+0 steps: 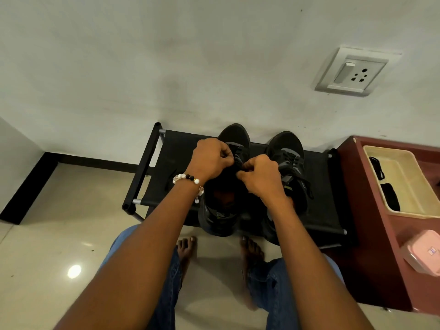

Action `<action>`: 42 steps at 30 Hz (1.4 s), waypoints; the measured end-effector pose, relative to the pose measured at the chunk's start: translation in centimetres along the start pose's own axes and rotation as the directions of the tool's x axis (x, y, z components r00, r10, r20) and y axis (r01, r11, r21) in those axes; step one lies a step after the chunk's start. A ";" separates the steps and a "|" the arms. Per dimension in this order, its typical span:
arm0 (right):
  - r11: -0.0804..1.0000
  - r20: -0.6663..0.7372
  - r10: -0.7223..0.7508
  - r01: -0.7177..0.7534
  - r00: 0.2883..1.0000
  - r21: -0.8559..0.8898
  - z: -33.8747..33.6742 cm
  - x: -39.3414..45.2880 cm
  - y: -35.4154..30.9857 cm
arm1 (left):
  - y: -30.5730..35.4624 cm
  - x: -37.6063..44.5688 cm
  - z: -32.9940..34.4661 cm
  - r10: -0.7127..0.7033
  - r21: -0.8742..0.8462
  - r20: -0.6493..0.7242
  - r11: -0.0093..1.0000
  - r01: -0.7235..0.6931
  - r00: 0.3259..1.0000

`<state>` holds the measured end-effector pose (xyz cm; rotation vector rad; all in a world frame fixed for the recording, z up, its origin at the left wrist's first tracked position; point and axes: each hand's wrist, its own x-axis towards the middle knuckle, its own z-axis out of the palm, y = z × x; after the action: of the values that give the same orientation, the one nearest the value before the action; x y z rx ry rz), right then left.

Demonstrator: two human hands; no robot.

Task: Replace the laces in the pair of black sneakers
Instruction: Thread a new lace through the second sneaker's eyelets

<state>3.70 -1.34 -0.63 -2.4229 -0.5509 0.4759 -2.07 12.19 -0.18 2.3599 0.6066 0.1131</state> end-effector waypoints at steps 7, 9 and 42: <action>0.999 -0.063 0.014 -0.016 0.998 -0.042 0.4 0.0 0.1 | 0.8 -0.8 0.0 0.029 0.159 -0.100 0.987 -0.013 0.995; 0.999 -0.071 0.007 -0.011 0.997 -0.051 0.4 0.0 0.1 | 1.0 -1.0 0.2 0.057 0.215 -0.109 0.976 -0.033 0.992; 0.830 0.254 0.073 -0.200 0.964 0.521 -1.5 0.3 1.5 | 0.9 -0.7 2.4 -0.484 -0.503 0.089 0.733 0.459 0.871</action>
<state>5.03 -3.02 -0.54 -1.8729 -0.2770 0.8519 -1.73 9.84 -1.37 1.6333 1.0445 0.0864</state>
